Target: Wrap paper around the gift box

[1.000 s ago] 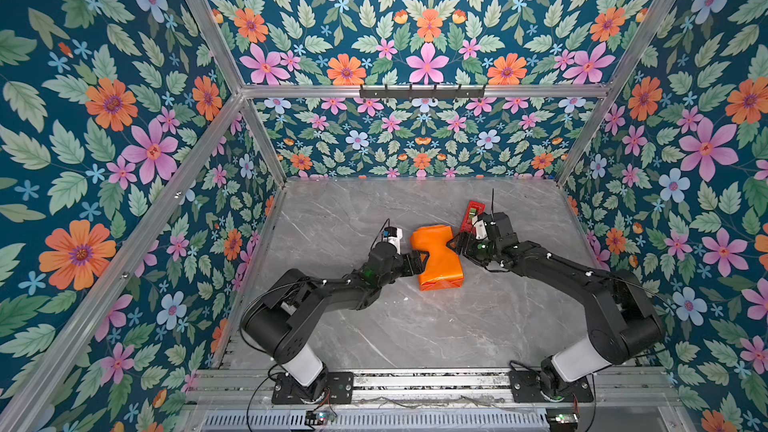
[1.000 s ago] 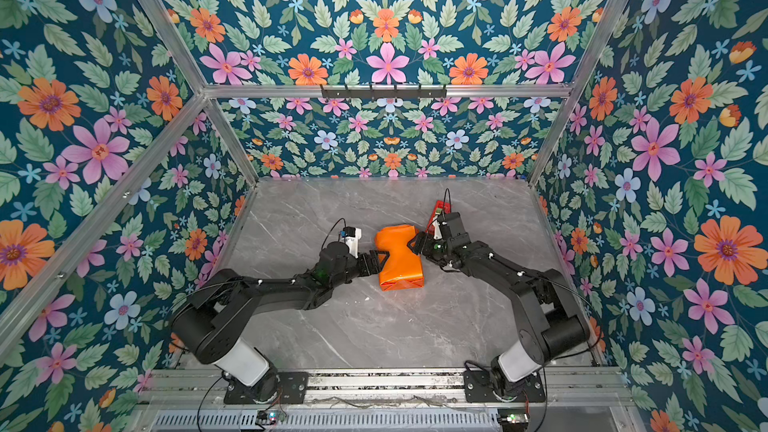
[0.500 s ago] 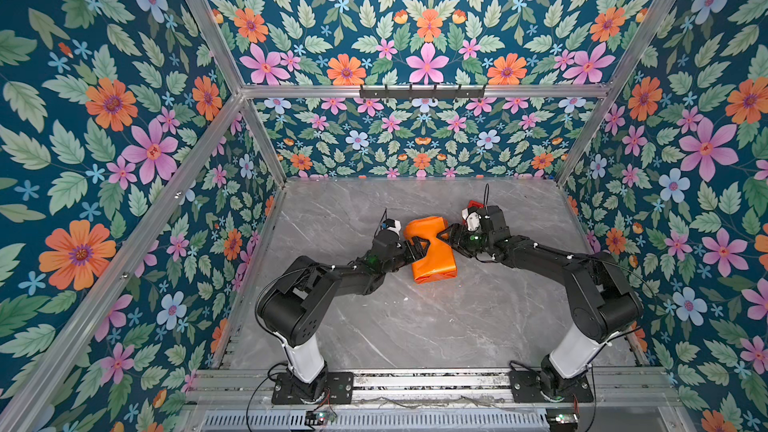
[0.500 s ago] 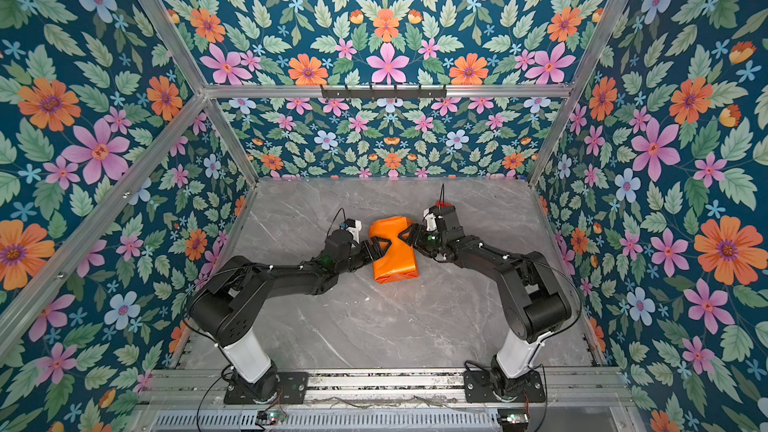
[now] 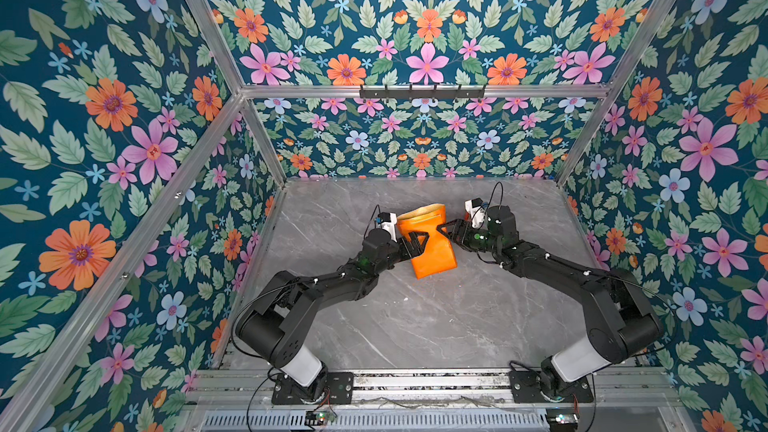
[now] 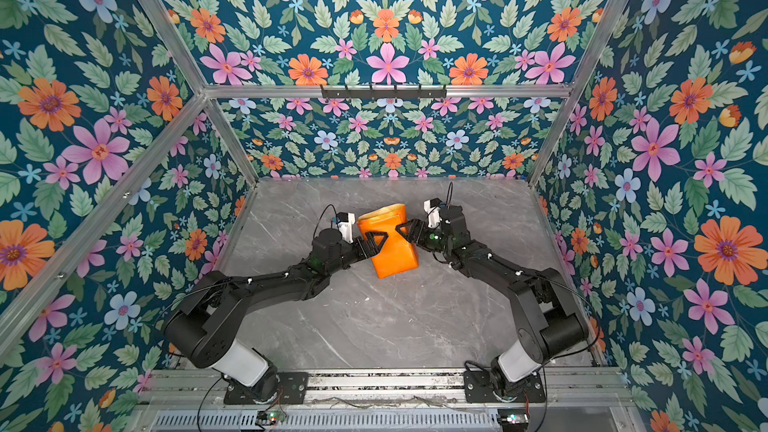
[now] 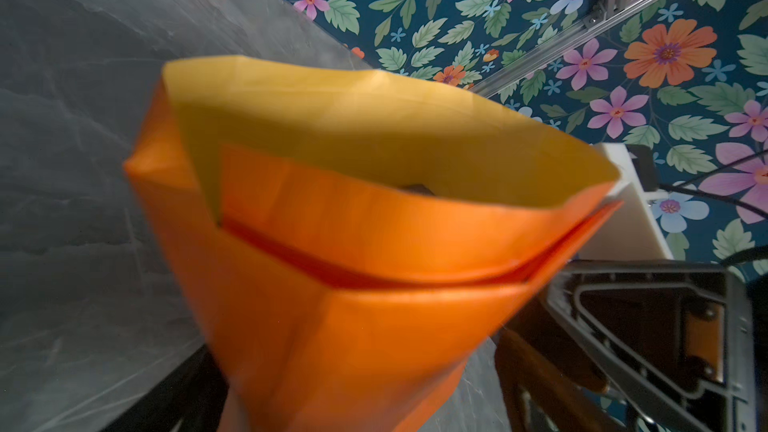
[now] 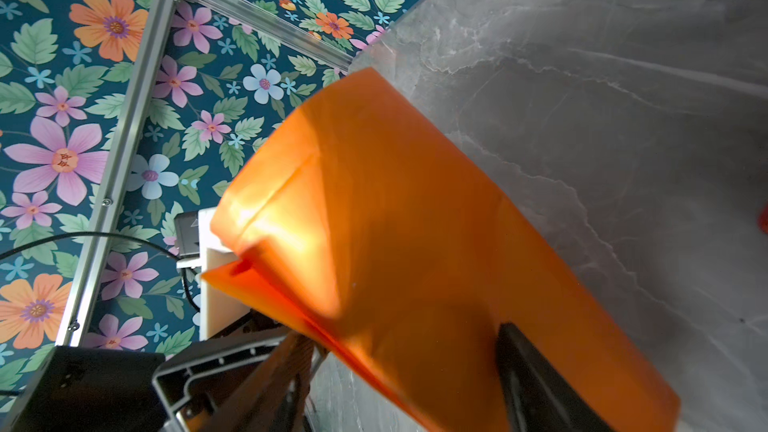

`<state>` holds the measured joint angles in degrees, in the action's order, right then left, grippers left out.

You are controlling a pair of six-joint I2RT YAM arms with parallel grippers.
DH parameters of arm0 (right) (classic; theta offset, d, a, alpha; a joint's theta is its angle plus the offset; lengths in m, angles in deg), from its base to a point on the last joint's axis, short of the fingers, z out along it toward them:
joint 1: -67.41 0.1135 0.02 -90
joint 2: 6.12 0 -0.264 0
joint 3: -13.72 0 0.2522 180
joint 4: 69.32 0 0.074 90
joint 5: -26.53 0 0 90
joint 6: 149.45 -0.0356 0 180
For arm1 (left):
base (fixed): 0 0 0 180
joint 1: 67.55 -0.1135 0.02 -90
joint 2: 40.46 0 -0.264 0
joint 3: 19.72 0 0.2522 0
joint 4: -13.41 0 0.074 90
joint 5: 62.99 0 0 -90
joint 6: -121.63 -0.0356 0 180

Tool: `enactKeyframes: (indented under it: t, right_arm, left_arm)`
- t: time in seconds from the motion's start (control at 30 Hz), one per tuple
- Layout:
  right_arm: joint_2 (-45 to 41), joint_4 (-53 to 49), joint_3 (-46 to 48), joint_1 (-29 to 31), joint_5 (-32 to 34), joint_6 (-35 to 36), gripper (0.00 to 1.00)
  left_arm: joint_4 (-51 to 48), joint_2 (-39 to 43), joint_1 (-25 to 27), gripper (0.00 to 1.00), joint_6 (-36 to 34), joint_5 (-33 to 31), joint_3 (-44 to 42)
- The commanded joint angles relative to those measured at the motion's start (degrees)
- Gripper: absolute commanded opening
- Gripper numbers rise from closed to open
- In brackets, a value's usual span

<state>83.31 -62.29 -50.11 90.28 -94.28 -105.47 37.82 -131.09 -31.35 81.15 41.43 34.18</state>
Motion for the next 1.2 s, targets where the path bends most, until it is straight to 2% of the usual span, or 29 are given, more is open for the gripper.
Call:
enactKeyframes:
  t: [0.0,0.6,1.0,1.17]
  right_arm:
    - [-0.91,3.53,1.13,0.87,-2.45,0.66,0.70]
    - [-4.83,10.17,11.50,5.12,2.98,3.46,0.69]
    - [-7.69,11.55,15.34,7.47,6.44,4.64,0.68]
    - [-7.78,9.62,15.27,8.48,9.20,2.82,0.65]
  left_arm:
    - [6.48,0.95,0.18,1.00,0.25,4.00,-0.43]
    - [10.88,5.41,0.20,1.00,2.06,6.00,-7.64]
    - [9.96,7.73,0.36,0.87,3.40,3.81,-11.46]
    - [5.42,8.20,1.12,0.80,2.76,1.90,-11.57]
